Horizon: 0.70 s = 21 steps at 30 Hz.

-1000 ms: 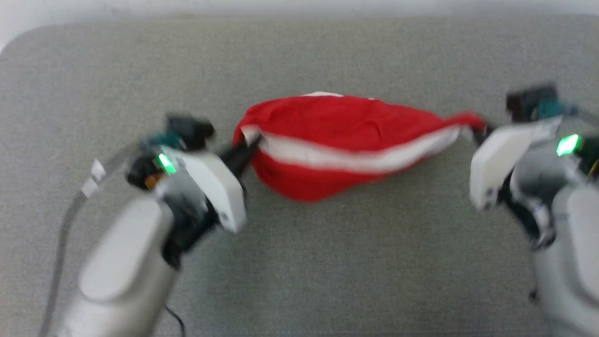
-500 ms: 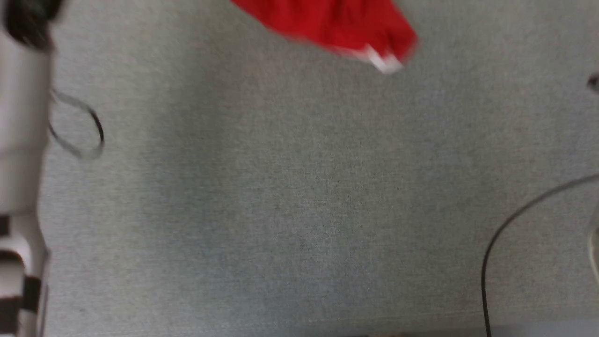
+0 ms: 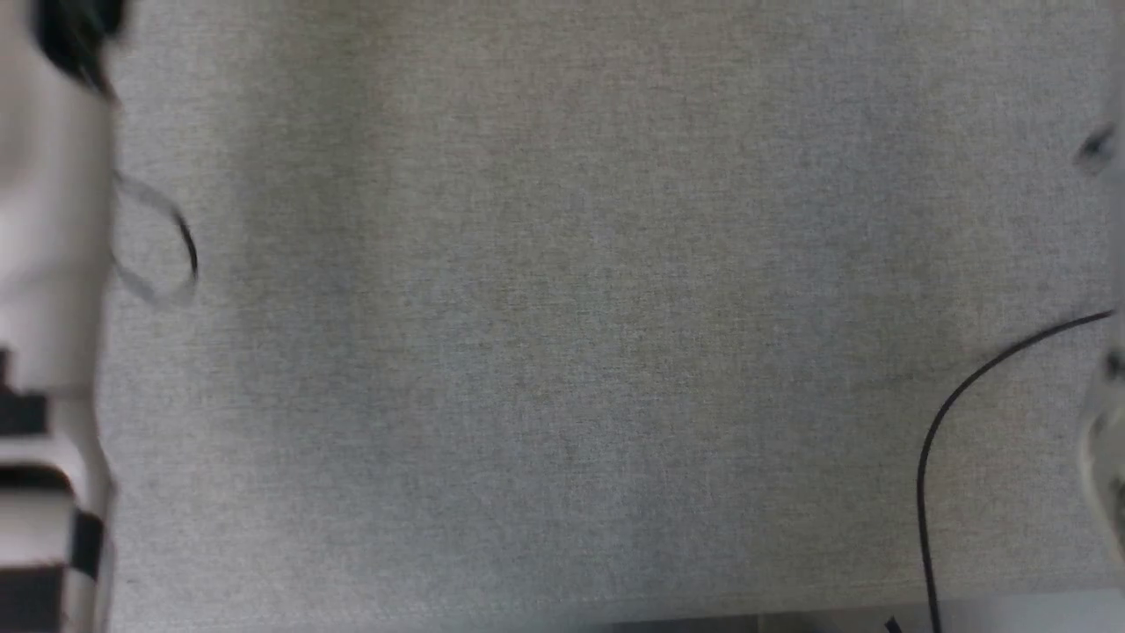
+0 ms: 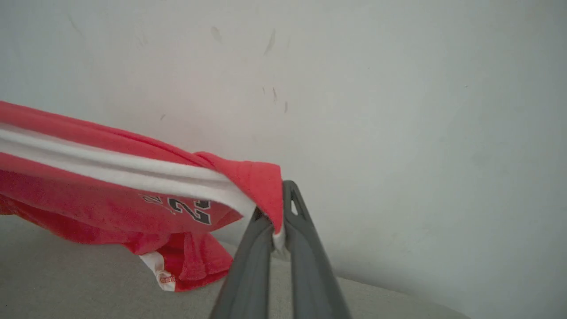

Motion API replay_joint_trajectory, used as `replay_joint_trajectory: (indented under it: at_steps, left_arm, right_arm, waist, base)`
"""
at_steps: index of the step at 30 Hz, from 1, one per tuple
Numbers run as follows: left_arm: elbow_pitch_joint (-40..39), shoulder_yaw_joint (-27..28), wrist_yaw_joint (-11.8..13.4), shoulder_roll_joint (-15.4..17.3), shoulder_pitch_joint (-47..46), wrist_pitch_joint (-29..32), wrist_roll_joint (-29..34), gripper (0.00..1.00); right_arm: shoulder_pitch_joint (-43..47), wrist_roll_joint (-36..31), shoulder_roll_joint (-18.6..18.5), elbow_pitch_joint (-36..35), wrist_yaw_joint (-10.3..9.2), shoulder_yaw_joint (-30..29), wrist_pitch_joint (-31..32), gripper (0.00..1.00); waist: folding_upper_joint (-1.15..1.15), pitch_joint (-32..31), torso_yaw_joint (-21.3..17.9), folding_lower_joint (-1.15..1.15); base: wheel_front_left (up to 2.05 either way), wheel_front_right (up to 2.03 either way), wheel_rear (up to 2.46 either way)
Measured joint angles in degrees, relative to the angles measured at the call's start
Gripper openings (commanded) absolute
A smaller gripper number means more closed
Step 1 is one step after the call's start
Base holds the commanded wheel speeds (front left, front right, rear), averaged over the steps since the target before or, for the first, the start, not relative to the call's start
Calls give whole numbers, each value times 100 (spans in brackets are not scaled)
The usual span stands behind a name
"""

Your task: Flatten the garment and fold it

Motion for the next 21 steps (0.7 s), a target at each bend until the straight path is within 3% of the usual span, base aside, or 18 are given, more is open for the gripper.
replay_joint_trajectory:
  at_steps: [8,16,21]
  left_arm:
    - [191,-353,-257,-211,2256,156,-442,0]
    - [-847,-566,-368,-196,4591,419,-1039,0]
    - [-1760,-738,-99,-149,5738,664,-1115,0]
  right_arm:
    - [2382,1083,-300,-141,-3,611,491,0]
    - [4930,1833,-716,-1915,-4,419,1348,0]
    - [6384,1761,-717,-3152,-4,-87,2027,0]
  waist:
    - [0,-566,116,-2]
    - [0,-1302,204,-4]
    - [0,-1653,281,-3]
  base:
    - [0,0,0]
    - [0,0,0]
    - [0,0,0]
